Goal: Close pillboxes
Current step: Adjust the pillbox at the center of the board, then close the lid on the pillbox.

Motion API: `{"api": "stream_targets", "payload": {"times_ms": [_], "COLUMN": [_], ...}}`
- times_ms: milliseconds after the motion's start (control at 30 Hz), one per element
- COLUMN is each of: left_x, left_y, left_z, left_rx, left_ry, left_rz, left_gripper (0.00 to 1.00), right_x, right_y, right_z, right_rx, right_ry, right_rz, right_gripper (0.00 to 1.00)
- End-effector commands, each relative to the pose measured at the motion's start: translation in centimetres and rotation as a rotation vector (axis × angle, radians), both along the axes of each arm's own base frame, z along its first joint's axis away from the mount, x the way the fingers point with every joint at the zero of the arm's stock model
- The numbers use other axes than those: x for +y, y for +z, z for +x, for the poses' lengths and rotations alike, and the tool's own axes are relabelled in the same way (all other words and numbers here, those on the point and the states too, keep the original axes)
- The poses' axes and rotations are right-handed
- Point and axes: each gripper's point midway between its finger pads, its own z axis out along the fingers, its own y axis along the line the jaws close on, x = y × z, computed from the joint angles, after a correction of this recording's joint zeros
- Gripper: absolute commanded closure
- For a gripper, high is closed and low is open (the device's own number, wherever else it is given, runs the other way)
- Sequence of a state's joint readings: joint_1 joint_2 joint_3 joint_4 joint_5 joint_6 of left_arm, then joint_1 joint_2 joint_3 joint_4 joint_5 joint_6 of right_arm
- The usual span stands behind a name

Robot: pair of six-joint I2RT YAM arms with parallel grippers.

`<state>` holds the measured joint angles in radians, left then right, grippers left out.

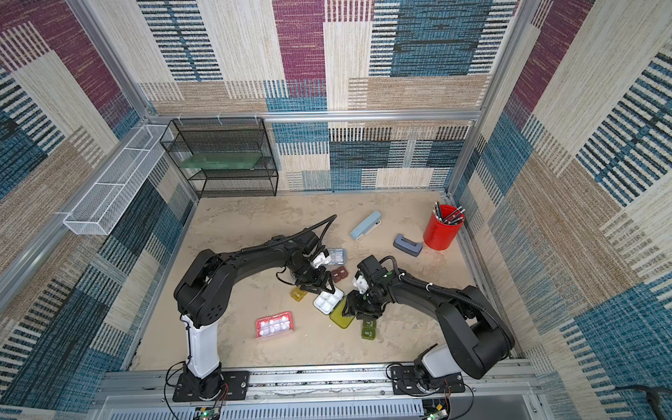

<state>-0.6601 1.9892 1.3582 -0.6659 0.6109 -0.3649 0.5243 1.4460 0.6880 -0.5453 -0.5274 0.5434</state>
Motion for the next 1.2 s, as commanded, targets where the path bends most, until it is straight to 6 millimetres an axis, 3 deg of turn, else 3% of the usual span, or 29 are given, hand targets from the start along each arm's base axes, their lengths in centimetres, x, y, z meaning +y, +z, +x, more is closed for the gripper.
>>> {"api": "stream_targets", "payload": {"times_ms": [0,433,900,1167], "left_x": [0.2,1.6,2.3,2.0], "left_y": [-0.3,-1.2,-2.3,-2.1], "left_z": [-0.6,-1.2,-1.7,-1.6], "left_rx": [0.021,0.014,0.016,0.015], "left_ry": [0.008,0.033,0.023,0.017], "left_rz": [0.012,0.07,0.097,0.086], "left_gripper": [0.34,0.39,0.44,0.46], "right_x": [0.8,-2.7,-1.2,0.4], "right_y": [1.1,0.3,0.0,2.7], "right_z": [1.5,2.9,3.4,3.9], "right_rx": [-0.067,-0.07,-0.069,-0.142], "right_ry": [-0.002,-0.115,-0.1,-0.068], "right_rz": [0.093,0.023,0.112,0.231], "right_gripper": [0.41,0.39,0.4,0.4]}}
